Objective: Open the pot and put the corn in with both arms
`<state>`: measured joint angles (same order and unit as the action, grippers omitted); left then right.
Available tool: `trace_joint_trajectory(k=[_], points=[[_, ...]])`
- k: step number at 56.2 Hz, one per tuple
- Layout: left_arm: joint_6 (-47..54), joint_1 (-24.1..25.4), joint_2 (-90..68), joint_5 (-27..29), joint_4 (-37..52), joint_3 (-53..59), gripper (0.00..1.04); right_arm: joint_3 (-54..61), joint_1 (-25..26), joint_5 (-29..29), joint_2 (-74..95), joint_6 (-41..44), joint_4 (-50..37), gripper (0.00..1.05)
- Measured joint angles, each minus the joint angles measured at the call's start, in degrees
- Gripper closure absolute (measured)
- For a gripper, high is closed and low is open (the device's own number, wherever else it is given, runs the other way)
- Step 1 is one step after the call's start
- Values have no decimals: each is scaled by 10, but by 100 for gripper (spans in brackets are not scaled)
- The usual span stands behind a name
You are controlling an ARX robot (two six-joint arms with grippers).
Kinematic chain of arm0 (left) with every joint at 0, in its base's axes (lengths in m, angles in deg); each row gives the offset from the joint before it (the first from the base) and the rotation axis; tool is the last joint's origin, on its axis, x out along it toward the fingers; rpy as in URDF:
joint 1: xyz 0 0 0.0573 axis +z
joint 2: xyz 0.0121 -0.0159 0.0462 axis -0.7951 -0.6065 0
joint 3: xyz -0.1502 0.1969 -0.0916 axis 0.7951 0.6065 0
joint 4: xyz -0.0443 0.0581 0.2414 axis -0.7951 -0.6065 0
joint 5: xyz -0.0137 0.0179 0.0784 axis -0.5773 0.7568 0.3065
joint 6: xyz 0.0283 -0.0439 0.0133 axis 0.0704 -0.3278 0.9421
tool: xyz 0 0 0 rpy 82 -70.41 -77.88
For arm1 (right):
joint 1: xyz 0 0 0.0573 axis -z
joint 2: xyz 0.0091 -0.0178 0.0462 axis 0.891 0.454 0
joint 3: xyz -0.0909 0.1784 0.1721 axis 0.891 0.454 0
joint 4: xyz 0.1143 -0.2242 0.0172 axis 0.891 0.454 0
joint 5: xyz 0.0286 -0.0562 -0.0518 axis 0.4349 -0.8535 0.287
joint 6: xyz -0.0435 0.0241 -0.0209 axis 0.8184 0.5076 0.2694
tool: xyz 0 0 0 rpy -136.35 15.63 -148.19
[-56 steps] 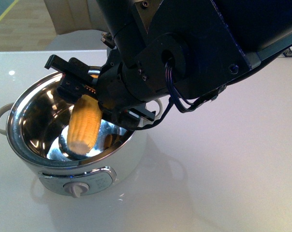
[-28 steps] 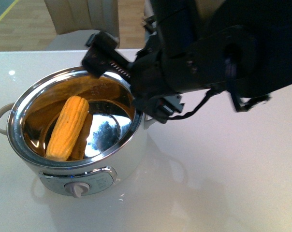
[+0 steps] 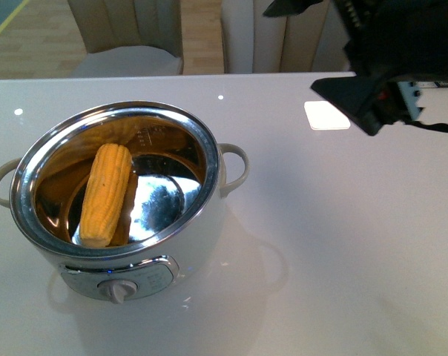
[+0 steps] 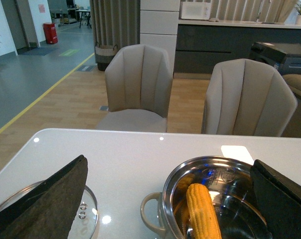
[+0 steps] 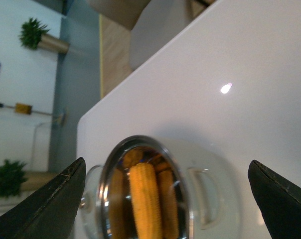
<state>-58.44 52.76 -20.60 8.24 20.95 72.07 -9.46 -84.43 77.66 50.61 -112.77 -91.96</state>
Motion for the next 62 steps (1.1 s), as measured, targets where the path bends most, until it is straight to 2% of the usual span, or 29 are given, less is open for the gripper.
trace_joint_trajectory(k=[16, 18, 22, 24, 28, 34, 42, 45, 52, 56, 62], points=[[0, 0, 0, 0, 0, 0, 7, 173, 20, -168, -239, 211, 40, 9], [0, 0, 0, 0, 0, 0, 7, 187, 20, -175, -262, 228, 46, 9], [0, 0, 0, 0, 0, 0, 7, 224, 23, -213, -262, 291, -61, 18], [0, 0, 0, 0, 0, 0, 7, 252, 31, -210, -262, 347, -136, 24], [0, 0, 0, 0, 0, 0, 7, 291, 51, -196, -282, 417, -211, 38], [0, 0, 0, 0, 0, 0, 7, 327, 87, -162, -352, 469, -195, 64], [0, 0, 0, 0, 0, 0, 7, 365, 126, -124, -426, 482, -158, 101], [0, 0, 0, 0, 0, 0, 7, 382, 137, -114, -438, 487, -169, 103], [0, 0, 0, 0, 0, 0, 7, 392, 158, -92, -500, 487, -112, 103], [0, 0, 0, 0, 0, 0, 7, 393, 193, -47, -533, 488, -85, 103], [0, 0, 0, 0, 0, 0, 7, 393, 211, -42, -583, 488, -38, 103]])
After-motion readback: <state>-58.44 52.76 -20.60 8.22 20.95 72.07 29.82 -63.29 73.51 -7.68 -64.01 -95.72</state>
